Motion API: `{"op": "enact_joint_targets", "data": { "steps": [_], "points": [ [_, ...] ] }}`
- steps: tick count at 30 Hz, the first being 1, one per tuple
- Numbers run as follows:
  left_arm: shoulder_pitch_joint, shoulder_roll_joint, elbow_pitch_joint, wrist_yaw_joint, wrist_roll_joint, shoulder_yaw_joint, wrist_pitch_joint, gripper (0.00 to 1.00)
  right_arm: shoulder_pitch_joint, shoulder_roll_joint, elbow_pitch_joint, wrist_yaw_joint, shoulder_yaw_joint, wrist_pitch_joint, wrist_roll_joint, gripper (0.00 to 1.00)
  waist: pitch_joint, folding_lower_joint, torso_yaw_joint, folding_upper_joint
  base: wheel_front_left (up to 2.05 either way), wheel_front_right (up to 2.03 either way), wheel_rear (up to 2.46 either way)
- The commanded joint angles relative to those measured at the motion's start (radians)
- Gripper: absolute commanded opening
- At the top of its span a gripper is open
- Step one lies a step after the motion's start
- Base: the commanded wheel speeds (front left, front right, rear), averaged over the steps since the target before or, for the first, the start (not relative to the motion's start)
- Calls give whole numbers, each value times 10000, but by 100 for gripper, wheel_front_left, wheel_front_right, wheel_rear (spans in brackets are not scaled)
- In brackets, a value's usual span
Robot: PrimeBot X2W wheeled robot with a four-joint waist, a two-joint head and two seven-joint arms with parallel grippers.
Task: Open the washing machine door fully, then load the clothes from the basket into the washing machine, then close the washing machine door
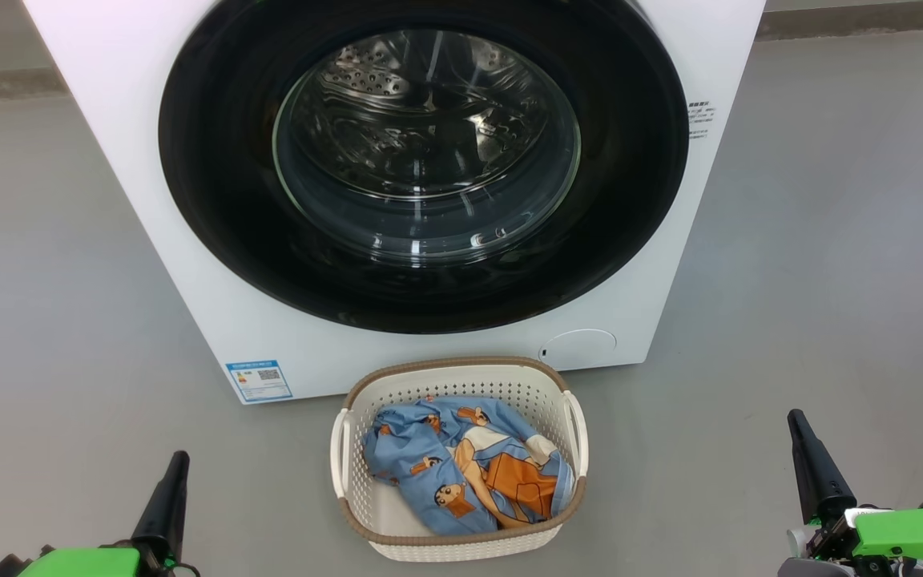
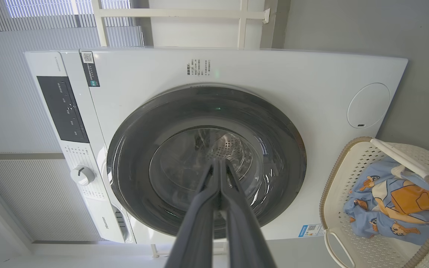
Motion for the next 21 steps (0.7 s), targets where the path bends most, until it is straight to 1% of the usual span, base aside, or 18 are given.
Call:
{"op": "enact_joint_targets", "data": {
  "steps": [1, 21],
  "points": [
    [-421, 121, -247, -29, 126, 342, 57, 0, -414, -50, -246, -11, 247, 74, -111, 0, 0, 0, 0, -1, 0, 0, 0],
    [-421, 121, -247, -29, 126, 342, 57, 0, -414, -50, -246, -11, 247, 74, -111, 0, 0, 0, 0, -1, 0, 0, 0]
  ]
}}
